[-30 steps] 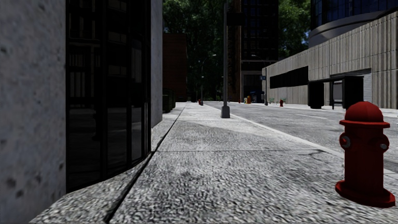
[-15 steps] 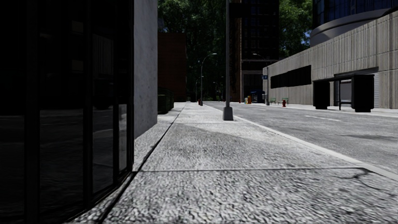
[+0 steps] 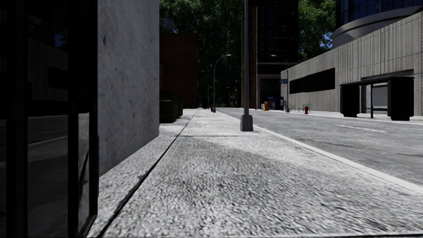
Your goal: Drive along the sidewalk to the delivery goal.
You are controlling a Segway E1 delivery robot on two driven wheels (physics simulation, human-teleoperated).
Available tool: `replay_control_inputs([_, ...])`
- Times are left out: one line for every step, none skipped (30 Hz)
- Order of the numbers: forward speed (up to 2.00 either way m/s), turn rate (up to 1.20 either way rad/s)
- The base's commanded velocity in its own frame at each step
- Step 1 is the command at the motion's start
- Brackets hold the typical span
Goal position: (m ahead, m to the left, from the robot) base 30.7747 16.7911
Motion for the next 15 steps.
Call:
replay_control_inputs([2.0,0.0])
replay_control_inputs([2.0,0.0])
replay_control_inputs([2.0,0.0])
replay_control_inputs([2.0,0.0])
replay_control_inputs([2.0,0.0])
replay_control_inputs([2.0,0.0])
replay_control_inputs([2.0,0.0])
replay_control_inputs([2.0,0.0])
replay_control_inputs([2.0,0.0])
replay_control_inputs([2.0,0.0])
replay_control_inputs([2.0,0.0])
replay_control_inputs([2.0,0.0])
replay_control_inputs([2.0,0.0])
replay_control_inputs([2.0,0.0])
replay_control_inputs([2.0,0.0])
